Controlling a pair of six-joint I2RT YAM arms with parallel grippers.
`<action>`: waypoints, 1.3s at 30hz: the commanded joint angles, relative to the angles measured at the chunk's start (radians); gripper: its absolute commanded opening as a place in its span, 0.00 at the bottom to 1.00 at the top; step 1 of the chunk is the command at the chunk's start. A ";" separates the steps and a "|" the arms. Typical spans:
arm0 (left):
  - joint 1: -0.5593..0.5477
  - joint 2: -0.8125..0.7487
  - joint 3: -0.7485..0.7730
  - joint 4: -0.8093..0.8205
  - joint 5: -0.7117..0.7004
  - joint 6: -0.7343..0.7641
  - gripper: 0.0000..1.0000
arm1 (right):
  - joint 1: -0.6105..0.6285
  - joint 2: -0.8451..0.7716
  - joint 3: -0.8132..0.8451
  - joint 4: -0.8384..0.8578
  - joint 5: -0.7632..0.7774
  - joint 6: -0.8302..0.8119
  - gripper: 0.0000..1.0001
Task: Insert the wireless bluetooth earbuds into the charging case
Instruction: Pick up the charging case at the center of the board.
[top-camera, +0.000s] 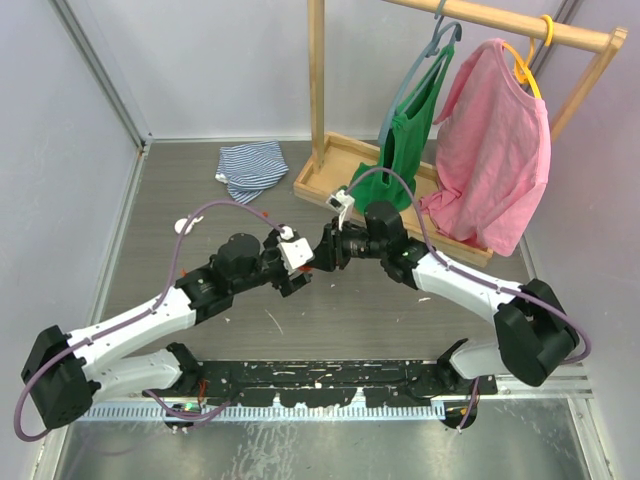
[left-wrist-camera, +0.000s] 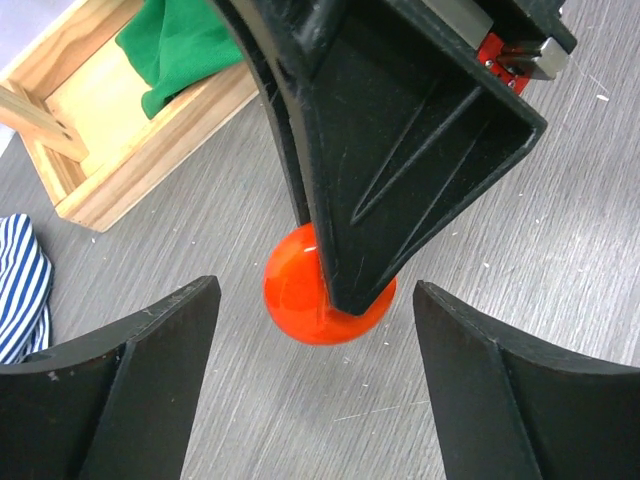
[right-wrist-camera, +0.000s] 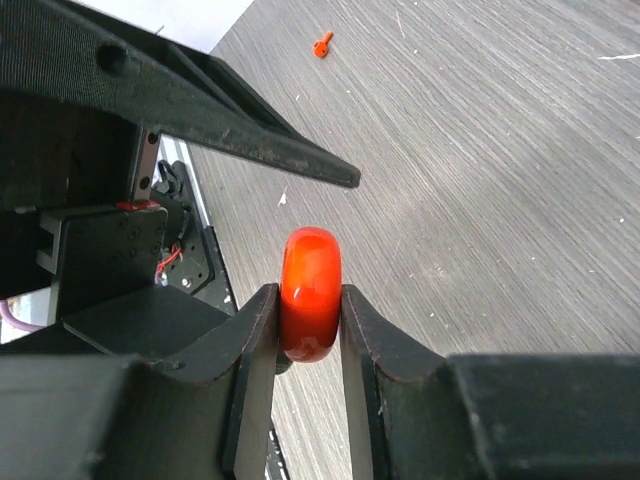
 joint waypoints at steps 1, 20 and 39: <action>-0.004 -0.044 0.034 0.023 -0.005 -0.035 0.82 | -0.001 -0.076 -0.036 0.135 0.026 -0.050 0.10; 0.222 -0.089 -0.053 0.254 0.308 -0.604 0.87 | -0.037 -0.179 -0.375 0.765 0.104 0.048 0.03; 0.243 -0.089 -0.086 0.430 0.455 -0.873 0.72 | -0.037 -0.101 -0.422 1.158 -0.098 0.138 0.03</action>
